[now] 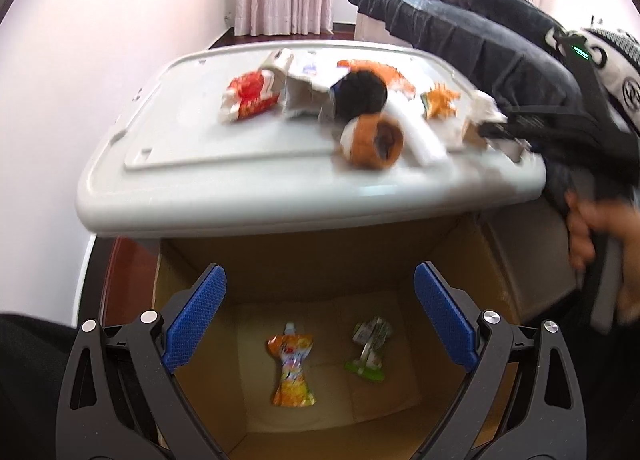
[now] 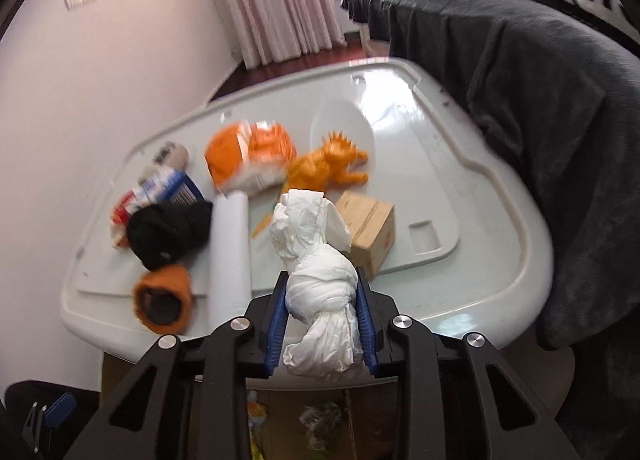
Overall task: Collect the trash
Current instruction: 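Grasp the white tissue bundle with the right gripper, then grasp the orange cup with the left gripper while right gripper holds tissue, then move both grippers over the box and release tissue and orange cup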
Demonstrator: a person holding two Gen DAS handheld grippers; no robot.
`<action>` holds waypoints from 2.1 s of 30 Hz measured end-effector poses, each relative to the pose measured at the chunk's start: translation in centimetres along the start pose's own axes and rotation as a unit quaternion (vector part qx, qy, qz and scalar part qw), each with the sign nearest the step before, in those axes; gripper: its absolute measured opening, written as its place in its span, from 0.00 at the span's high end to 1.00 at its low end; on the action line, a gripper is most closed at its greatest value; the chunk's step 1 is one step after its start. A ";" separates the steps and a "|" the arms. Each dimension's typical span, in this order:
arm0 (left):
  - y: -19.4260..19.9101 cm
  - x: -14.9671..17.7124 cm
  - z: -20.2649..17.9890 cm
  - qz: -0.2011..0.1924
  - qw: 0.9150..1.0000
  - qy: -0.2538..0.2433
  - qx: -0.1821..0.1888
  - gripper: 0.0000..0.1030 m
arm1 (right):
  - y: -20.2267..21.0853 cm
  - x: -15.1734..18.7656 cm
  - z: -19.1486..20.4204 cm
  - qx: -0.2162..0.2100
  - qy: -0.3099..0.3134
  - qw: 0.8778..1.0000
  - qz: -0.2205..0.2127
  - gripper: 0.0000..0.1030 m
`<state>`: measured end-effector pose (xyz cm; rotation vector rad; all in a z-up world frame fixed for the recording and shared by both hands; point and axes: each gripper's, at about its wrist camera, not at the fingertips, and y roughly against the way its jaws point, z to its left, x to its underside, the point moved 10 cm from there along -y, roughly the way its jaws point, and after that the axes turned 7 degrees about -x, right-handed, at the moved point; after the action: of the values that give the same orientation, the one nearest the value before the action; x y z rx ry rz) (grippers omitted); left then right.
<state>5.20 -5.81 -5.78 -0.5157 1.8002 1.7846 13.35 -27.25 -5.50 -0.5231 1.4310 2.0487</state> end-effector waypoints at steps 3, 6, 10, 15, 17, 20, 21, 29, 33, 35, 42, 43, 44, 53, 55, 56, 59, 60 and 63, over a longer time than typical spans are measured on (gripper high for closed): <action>-0.5 -2.6 -1.7 -0.011 1.000 -0.004 0.010 0.10 | 1.6 0.0 -0.6 -0.022 -0.026 0.999 -0.018 0.70; -2.0 -4.9 -3.6 -0.016 1.000 -0.018 0.017 0.10 | 2.2 -0.3 -1.2 -0.029 -0.037 0.999 -0.025 0.70; -5.2 -6.5 -4.9 0.000 1.000 -0.012 0.008 0.10 | 3.2 -1.2 -1.2 -0.057 -0.059 0.996 -0.041 0.70; -8.6 -7.5 -5.1 0.011 1.000 0.005 -0.023 0.10 | 3.5 -1.6 -0.5 -0.078 -0.064 0.994 -0.043 0.70; -9.3 -8.0 -4.9 0.005 0.999 0.016 -0.033 0.10 | 3.3 -1.7 -0.4 -0.084 -0.068 0.993 -0.039 0.70; -10.3 -8.6 -4.3 -0.008 0.998 0.024 -0.059 0.10 | 3.2 -1.7 -0.4 -0.091 -0.077 0.992 -0.036 0.70; -10.7 -8.6 -4.2 -0.008 0.998 0.023 -0.066 0.10 | 3.2 -1.7 -0.5 -0.095 -0.080 0.992 -0.036 0.70; -10.6 -7.8 -5.6 -0.042 0.998 -0.029 -0.044 0.69 | 3.3 -1.8 -0.5 -0.106 -0.092 0.989 -0.036 0.70; -10.2 -7.7 -6.1 -0.046 0.997 -0.046 -0.049 0.73 | 2.8 -1.4 -0.6 -0.098 -0.092 0.990 -0.031 0.70; -10.1 -7.8 -6.0 -0.043 0.997 -0.042 -0.045 0.75 | 2.7 -1.4 -0.7 -0.088 -0.083 0.992 -0.032 0.70; -7.3 -8.1 -5.3 -0.038 0.998 -0.028 -0.042 0.76 | 1.9 -1.3 -0.5 -0.064 -0.059 0.996 -0.034 0.70; -6.5 -8.2 -5.3 -0.043 0.998 -0.029 -0.041 0.76 | 1.8 -1.2 -0.6 -0.061 -0.056 0.996 -0.034 0.70; -5.3 -8.3 -5.0 -0.050 0.998 -0.029 -0.038 0.76 | 1.8 -1.0 -0.6 -0.058 -0.054 0.996 -0.034 0.70; 2.9 -5.9 -0.5 -0.073 0.997 -0.002 -0.028 0.76 | 2.6 3.4 3.4 -0.055 0.023 0.998 -0.031 0.70; 3.6 -5.0 0.7 -0.073 0.997 -0.002 -0.038 0.76 | 3.1 4.8 4.4 -0.053 0.041 0.997 -0.032 0.70; 4.0 -4.4 1.2 -0.073 0.996 -0.003 -0.042 0.76 | 3.2 5.5 4.8 -0.051 0.047 0.997 -0.030 0.70; 4.8 -2.5 2.5 -0.072 0.996 -0.001 -0.049 0.76 | 3.6 7.8 5.6 -0.052 0.052 0.997 -0.017 0.70; 4.9 -1.8 2.9 -0.070 0.996 0.000 -0.050 0.76 | 3.6 8.7 5.9 -0.052 0.053 0.997 -0.011 0.70; 4.7 0.4 3.7 -0.054 0.997 0.007 -0.047 0.76 | 3.5 11.1 6.6 -0.048 0.059 0.997 0.009 0.70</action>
<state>2.41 -1.84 -2.25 -0.6501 1.6714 1.8018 2.72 -19.34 -7.53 -0.6831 1.4129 2.1413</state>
